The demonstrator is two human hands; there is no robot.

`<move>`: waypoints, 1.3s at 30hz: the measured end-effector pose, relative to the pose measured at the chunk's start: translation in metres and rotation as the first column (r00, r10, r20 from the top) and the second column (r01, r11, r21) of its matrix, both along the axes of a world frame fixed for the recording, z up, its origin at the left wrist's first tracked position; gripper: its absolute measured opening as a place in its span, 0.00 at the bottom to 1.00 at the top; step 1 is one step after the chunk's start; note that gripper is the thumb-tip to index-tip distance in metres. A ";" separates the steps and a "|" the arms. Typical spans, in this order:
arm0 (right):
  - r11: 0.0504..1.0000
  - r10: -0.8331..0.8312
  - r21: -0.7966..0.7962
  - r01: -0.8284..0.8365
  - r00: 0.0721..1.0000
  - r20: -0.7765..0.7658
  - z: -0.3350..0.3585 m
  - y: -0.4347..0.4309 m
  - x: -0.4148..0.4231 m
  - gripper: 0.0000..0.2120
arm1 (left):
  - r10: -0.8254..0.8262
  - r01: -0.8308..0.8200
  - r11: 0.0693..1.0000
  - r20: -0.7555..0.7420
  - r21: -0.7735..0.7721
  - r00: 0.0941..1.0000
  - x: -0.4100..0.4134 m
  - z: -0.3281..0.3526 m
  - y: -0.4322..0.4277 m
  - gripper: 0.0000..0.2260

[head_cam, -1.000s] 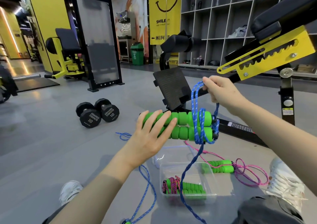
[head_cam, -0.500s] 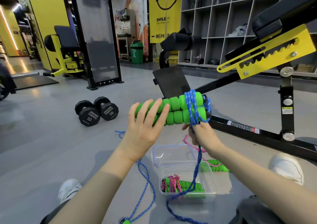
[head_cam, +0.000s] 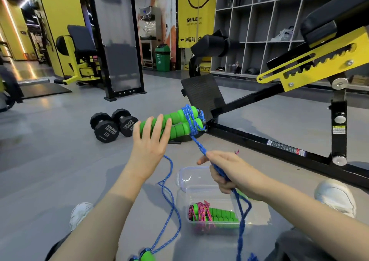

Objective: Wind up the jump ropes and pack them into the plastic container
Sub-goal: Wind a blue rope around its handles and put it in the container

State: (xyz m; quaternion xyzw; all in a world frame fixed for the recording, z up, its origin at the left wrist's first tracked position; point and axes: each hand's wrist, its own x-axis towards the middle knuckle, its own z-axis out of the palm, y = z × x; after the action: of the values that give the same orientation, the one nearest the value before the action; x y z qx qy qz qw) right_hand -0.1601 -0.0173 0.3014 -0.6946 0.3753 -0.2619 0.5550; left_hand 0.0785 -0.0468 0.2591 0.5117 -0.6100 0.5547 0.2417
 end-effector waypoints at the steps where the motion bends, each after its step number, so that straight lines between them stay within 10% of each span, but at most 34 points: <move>1: 0.999 0.035 -0.015 -0.035 0.999 -0.041 0.006 0.003 -0.001 0.15 | 0.015 -0.016 1.000 0.005 0.014 1.000 0.004 -0.002 0.000 0.20; 10: 0.950 0.207 -0.167 -0.263 0.934 -0.291 0.078 0.010 -0.023 0.14 | 0.042 -0.039 0.997 -0.041 0.072 0.998 0.012 -0.004 0.003 0.23; 27: 0.621 -0.254 -0.783 0.021 0.951 -0.176 0.115 -0.038 -0.025 0.14 | -0.220 0.208 0.974 0.165 0.087 0.961 -0.012 0.002 0.011 0.18; 39: 0.809 -0.298 -0.537 0.240 0.954 -0.022 0.084 -0.081 -0.045 0.14 | -0.380 0.378 0.925 0.163 0.044 0.910 -0.043 0.014 0.020 0.15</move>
State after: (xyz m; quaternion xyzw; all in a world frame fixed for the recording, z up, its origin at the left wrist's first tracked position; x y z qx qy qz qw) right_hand -0.2053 -0.0986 0.3859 -0.7726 0.4123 -0.3938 0.2793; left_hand 0.0358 -0.0268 0.2727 0.3363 -0.7191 0.5349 0.2892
